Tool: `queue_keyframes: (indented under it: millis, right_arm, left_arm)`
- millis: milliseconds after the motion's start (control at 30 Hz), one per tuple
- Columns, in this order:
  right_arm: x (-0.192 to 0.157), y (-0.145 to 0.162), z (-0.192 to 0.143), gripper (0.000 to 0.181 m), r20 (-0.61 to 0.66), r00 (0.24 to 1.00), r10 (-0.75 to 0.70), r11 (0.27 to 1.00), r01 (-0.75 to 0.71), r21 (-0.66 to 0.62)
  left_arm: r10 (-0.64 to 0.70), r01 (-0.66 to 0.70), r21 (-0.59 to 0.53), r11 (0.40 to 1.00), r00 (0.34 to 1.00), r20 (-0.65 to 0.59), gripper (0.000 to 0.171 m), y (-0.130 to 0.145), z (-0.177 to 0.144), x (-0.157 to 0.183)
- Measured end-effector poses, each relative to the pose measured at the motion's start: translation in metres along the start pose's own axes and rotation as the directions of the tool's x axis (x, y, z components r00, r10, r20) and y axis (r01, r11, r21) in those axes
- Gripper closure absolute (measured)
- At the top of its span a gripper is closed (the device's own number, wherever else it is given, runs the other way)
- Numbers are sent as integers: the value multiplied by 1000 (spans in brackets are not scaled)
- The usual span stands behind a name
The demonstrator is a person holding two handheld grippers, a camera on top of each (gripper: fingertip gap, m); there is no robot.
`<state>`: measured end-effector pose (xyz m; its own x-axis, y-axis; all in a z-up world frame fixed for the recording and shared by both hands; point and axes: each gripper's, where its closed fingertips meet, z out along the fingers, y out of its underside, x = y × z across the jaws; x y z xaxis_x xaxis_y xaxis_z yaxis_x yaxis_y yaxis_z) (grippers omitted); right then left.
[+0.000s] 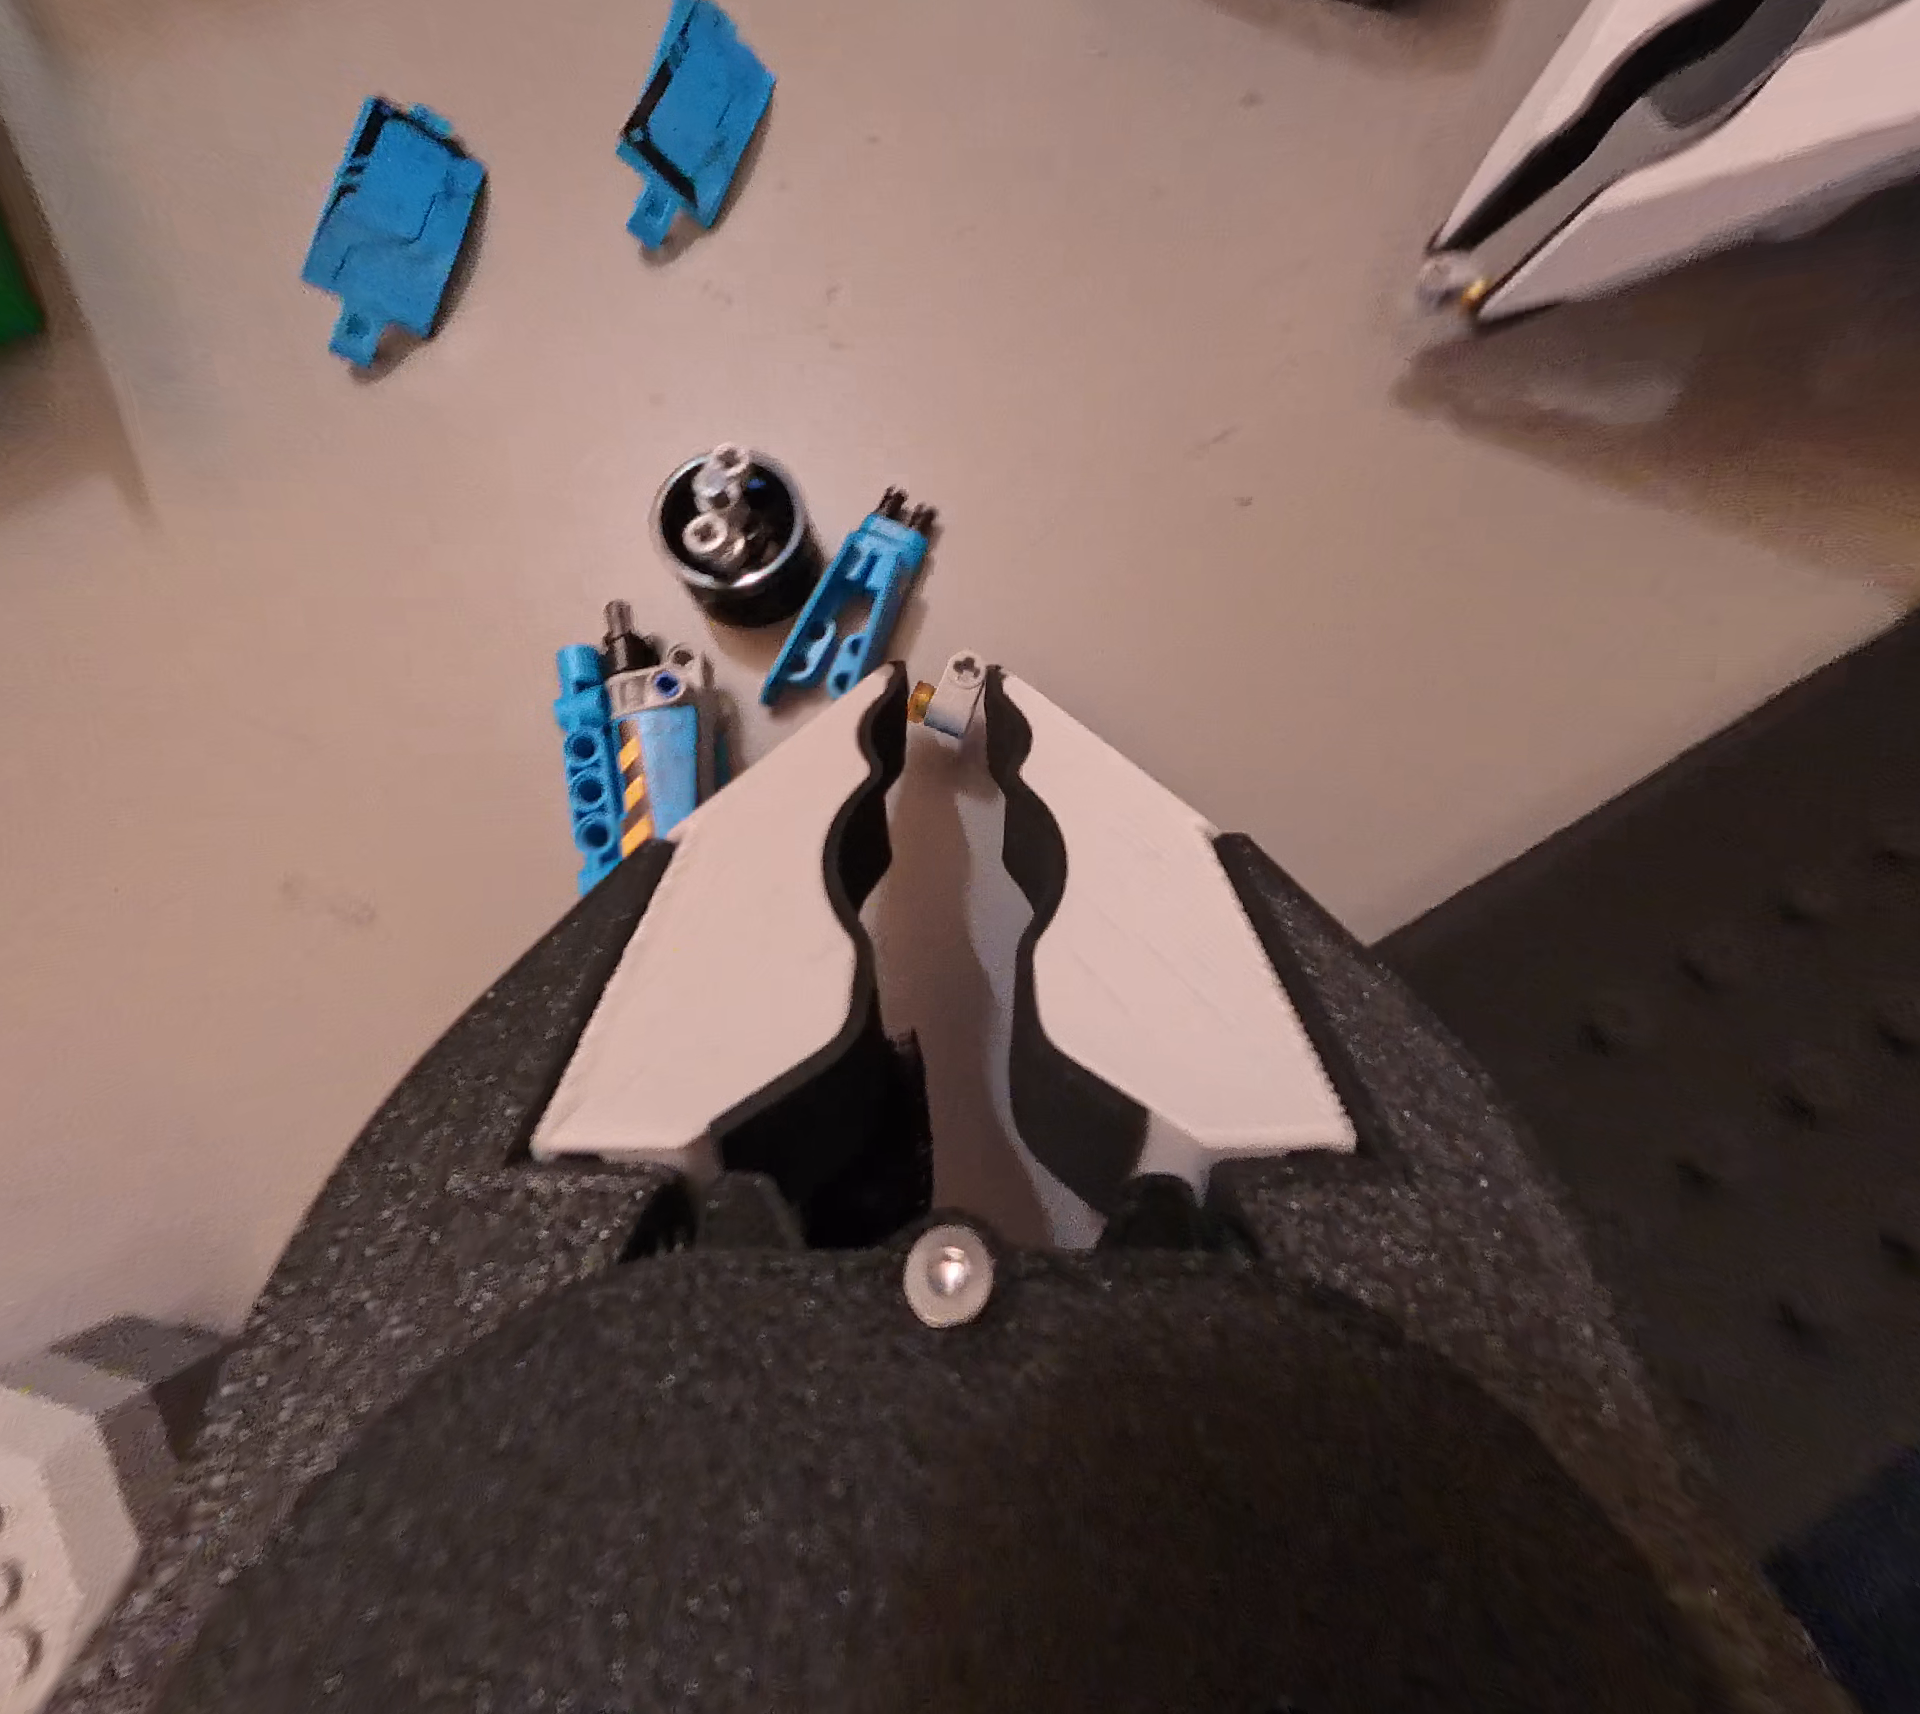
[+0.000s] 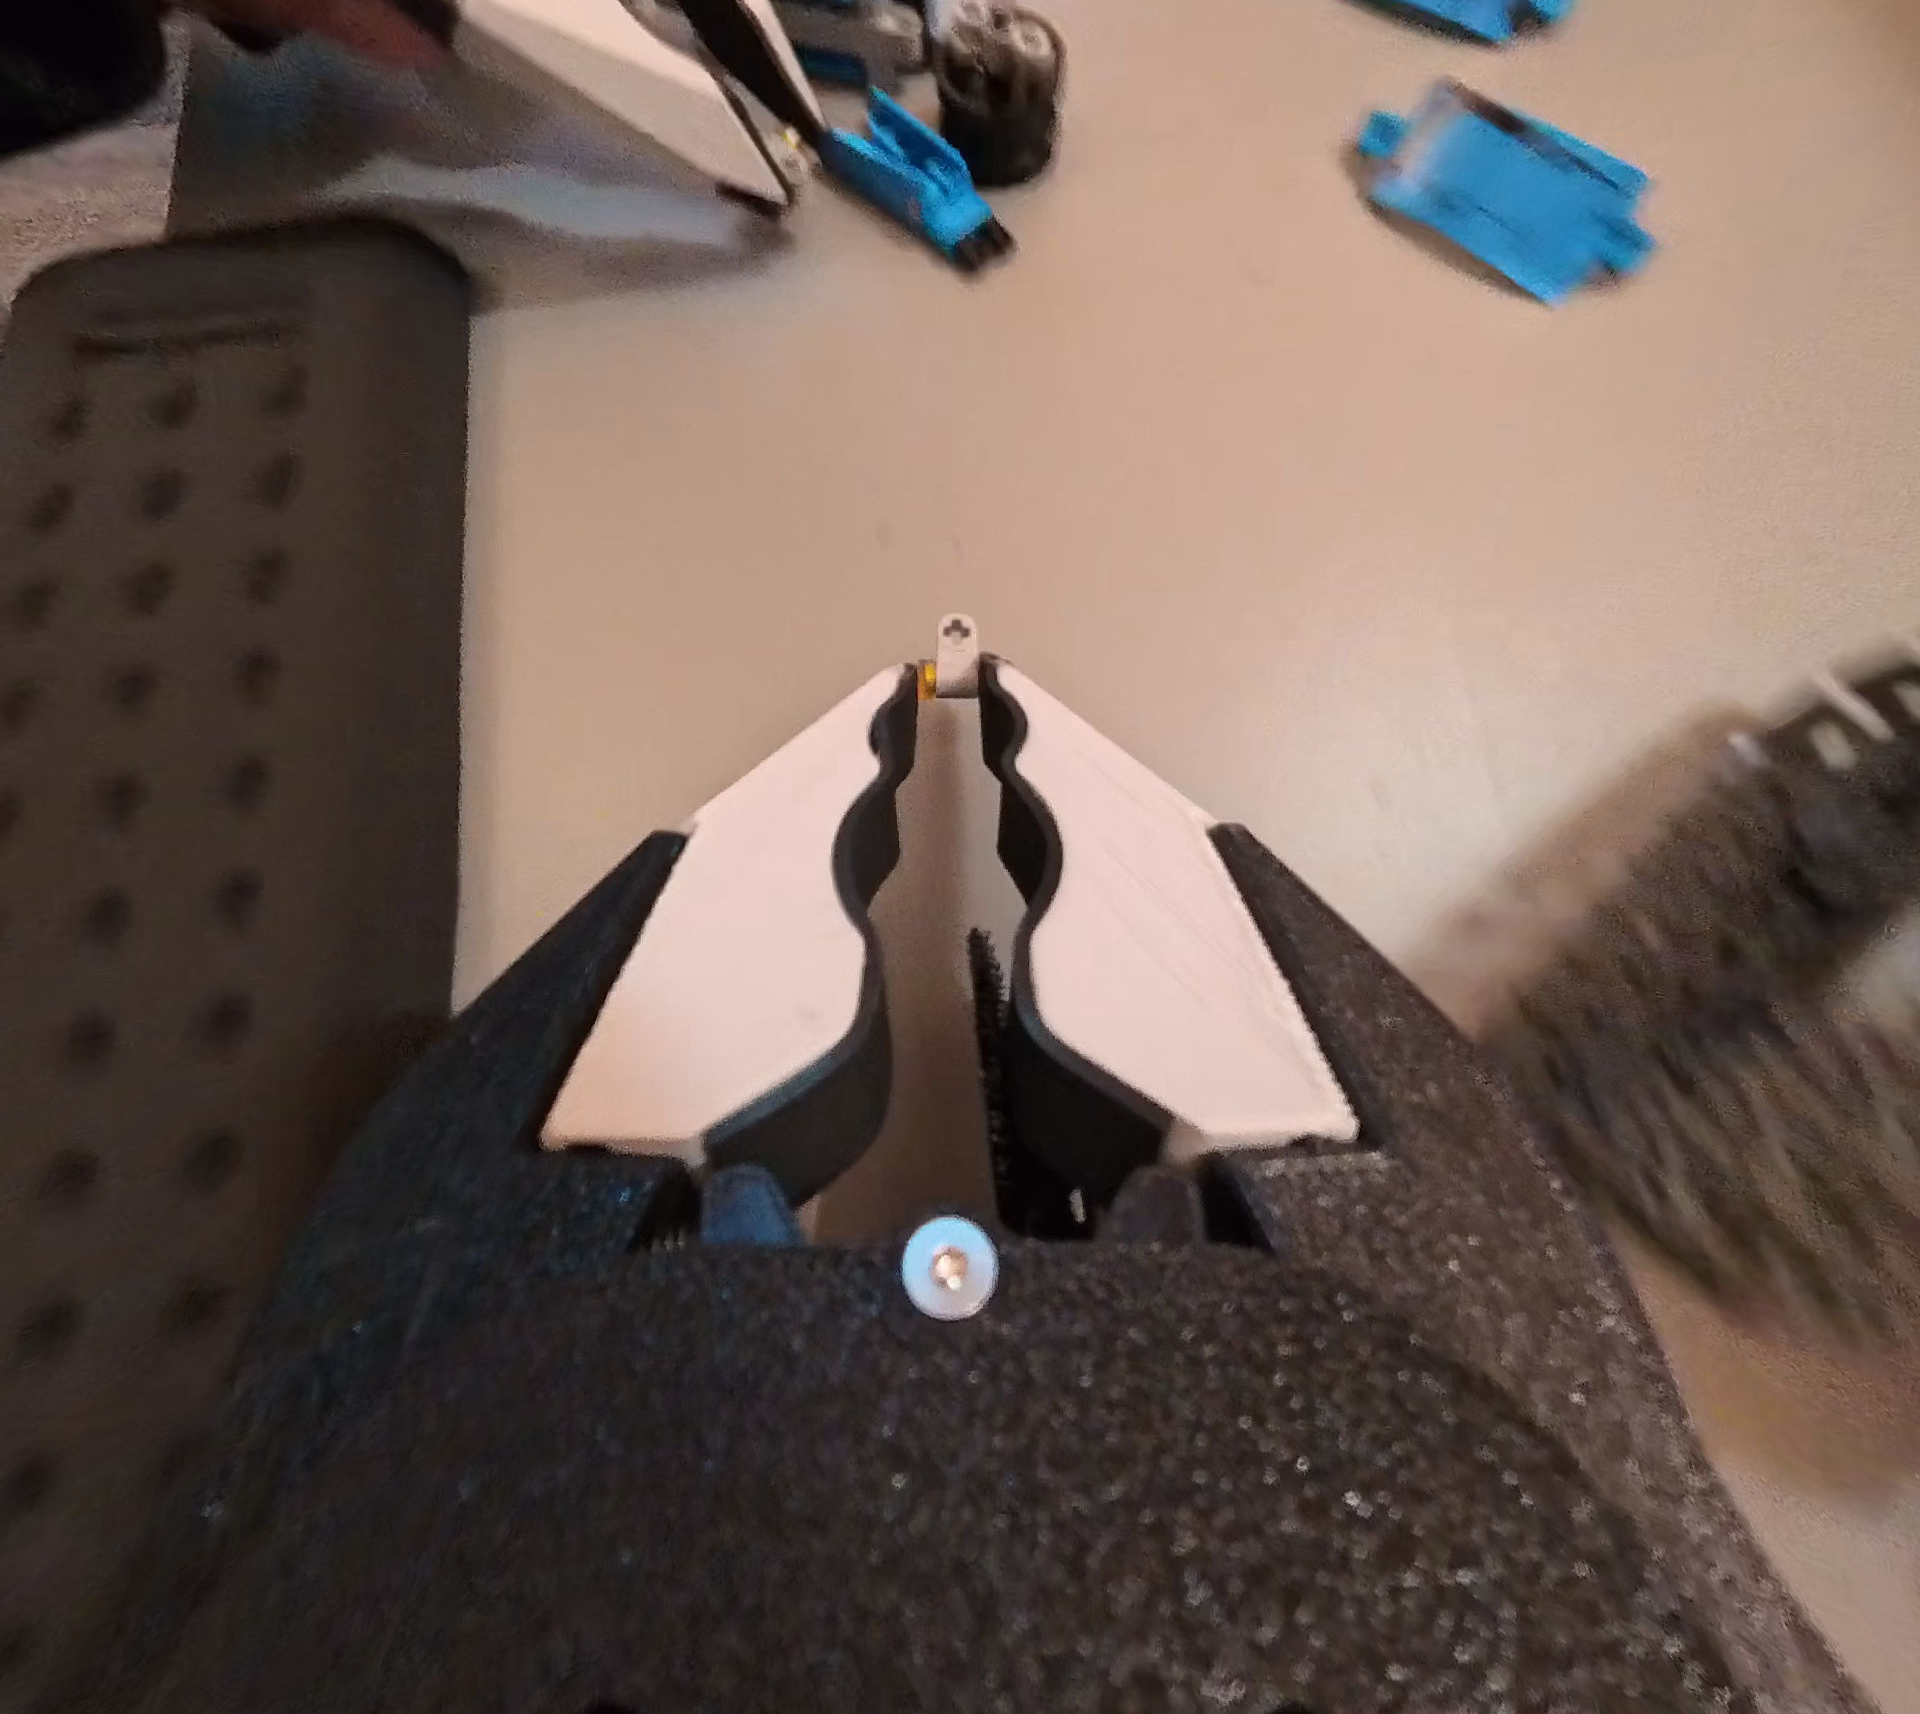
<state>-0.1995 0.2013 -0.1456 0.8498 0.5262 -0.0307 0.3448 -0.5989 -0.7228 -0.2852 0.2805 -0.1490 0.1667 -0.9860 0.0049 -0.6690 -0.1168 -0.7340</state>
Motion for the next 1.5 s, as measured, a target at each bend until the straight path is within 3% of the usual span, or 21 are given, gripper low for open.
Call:
queue_keyframes:
  millis: [67,167,300,400,533,633,700,800,867,900,933,1000,1033,1133,1233,1300,1500]
  right_arm:
    - [-9,-20,31,171,29,1000,-3,999,4,-53]
    - [-21,-56,61,171,59,998,9,999,-7,-32]
    - [-21,-62,80,160,47,999,19,997,-16,-72]
    - [-9,-59,55,157,-10,1000,18,999,-19,-39]
    - [23,-41,-13,159,-86,995,52,996,-45,80]
    - [87,5,-72,158,-280,955,94,993,-70,93]
    - [134,38,-113,155,-388,903,186,981,-147,128]
    - [166,57,-153,147,-340,866,367,914,-268,303]
    - [160,48,-158,140,-206,888,412,858,-301,417]
    - [156,41,-160,139,-169,896,411,841,-301,449]
    - [156,35,-161,139,-184,893,410,837,-288,465]
    - [161,24,-162,144,-272,876,397,837,-225,499]
    - [163,19,-159,147,-308,862,404,833,-207,512]
    - [164,11,-147,150,-410,830,379,860,-153,486]
    - [172,4,-146,156,-505,781,368,880,-118,460]
    - [172,-3,-143,158,-480,781,400,864,-146,482]
    - [179,-1,-141,165,-479,747,461,845,-205,494]
  left_arm:
    - [-23,23,-21,1000,1000,14,158,7,1,-6]
    - [-53,54,-33,998,998,34,156,15,2,-14]
    - [-88,89,-4,996,994,60,139,13,-2,-20]
    - [-97,95,43,995,994,57,137,5,-12,-19]
    - [-82,71,167,983,995,61,137,-21,-29,-16]
    - [-33,34,296,955,999,-9,128,-60,-35,10]
    - [22,7,323,946,996,-85,121,-85,-27,40]
    - [30,25,303,953,984,-174,118,-126,2,73]
    - [-10,78,248,966,964,-264,116,-159,30,84]
    - [-33,112,245,963,952,-303,101,-182,43,83]
    - [-64,157,255,954,940,-336,90,-206,55,78]
    - [-112,219,248,944,917,-382,85,-241,83,67]
    - [-127,237,219,947,897,-423,76,-249,98,68]
    - [-202,360,179,916,797,-569,70,-269,125,78]
    - [-237,463,192,866,716,-657,84,-279,130,85]
    - [-240,479,220,850,723,-648,111,-278,136,86]
    - [-252,488,278,828,765,-592,114,-277,135,89]
